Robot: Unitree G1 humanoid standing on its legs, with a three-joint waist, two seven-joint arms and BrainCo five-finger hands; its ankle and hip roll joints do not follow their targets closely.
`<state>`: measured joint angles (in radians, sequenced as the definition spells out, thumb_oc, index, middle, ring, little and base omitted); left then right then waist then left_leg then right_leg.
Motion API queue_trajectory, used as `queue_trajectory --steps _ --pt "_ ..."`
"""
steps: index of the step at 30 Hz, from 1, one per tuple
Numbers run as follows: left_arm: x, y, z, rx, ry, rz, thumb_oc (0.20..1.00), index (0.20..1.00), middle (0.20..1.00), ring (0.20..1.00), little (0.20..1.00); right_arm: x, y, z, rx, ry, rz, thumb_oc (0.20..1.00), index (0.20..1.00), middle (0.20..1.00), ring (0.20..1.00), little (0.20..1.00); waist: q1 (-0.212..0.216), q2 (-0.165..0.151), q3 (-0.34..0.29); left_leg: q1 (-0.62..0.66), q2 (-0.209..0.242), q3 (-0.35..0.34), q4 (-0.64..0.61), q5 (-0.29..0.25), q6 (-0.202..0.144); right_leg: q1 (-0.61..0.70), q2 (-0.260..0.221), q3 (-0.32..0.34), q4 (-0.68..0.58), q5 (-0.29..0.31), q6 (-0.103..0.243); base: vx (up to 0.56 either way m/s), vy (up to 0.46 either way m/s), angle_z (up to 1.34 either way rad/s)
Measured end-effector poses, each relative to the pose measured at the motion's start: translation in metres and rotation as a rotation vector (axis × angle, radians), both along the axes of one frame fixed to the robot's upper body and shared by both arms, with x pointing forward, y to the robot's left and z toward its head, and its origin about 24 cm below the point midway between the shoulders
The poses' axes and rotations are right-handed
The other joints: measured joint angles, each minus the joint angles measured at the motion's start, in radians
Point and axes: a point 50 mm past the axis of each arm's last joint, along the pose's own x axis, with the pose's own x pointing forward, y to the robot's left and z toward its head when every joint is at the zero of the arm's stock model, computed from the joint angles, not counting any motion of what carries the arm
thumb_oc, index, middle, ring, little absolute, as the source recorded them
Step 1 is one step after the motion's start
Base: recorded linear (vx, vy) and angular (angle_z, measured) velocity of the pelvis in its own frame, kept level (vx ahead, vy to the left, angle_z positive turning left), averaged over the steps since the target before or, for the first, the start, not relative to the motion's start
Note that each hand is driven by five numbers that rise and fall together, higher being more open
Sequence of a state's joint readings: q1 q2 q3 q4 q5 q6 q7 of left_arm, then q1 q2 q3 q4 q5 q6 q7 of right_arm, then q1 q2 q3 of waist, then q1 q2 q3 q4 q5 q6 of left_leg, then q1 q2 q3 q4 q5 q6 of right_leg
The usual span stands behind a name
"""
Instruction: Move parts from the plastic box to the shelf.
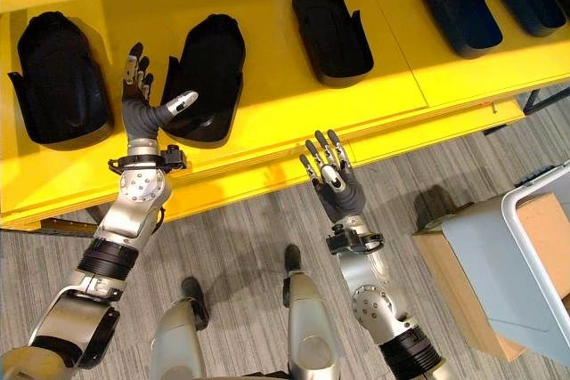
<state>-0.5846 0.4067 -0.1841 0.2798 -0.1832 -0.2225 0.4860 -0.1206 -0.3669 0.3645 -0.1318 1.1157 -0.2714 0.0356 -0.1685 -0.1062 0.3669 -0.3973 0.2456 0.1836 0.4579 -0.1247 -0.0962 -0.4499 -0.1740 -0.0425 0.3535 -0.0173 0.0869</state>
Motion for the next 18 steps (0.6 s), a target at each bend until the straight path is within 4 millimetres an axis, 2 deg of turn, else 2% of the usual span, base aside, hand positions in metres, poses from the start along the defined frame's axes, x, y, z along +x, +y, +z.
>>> queue_trajectory --steps 5,14,18 --pt "0.0 0.005 -0.013 0.004 0.047 0.021 1.0 1.0 1.0 1.0 1.0 0.0 0.0 0.0 0.001 0.001 0.001 1.0 1.0 1.0 1.0 1.0 0.015 0.0 0.0 -0.001 -0.001 0.0 0.001 0.0 0.0 0.0 0.0 0.0 0.0 0.0 0.0 0.0 0.0 0.0" --pt "-0.001 0.017 -0.03 0.003 0.123 0.071 1.0 1.0 1.0 1.0 1.0 0.0 0.0 -0.001 0.001 0.004 0.001 1.0 1.0 1.0 1.0 1.0 0.018 0.0 0.0 -0.008 0.0 -0.001 0.0 -0.004 0.006 -0.008 -0.001 0.0 0.0 0.001 -0.001 0.0 0.0 0.0" --pt "-0.001 0.018 -0.032 0.006 0.131 0.068 1.0 1.0 1.0 1.0 1.0 0.0 0.0 -0.001 0.001 0.007 0.004 1.0 1.0 1.0 1.0 1.0 0.019 -0.001 0.001 -0.029 0.0 -0.002 0.011 -0.002 0.003 -0.031 -0.002 -0.001 0.014 0.0 0.001 0.0 0.0 0.0"
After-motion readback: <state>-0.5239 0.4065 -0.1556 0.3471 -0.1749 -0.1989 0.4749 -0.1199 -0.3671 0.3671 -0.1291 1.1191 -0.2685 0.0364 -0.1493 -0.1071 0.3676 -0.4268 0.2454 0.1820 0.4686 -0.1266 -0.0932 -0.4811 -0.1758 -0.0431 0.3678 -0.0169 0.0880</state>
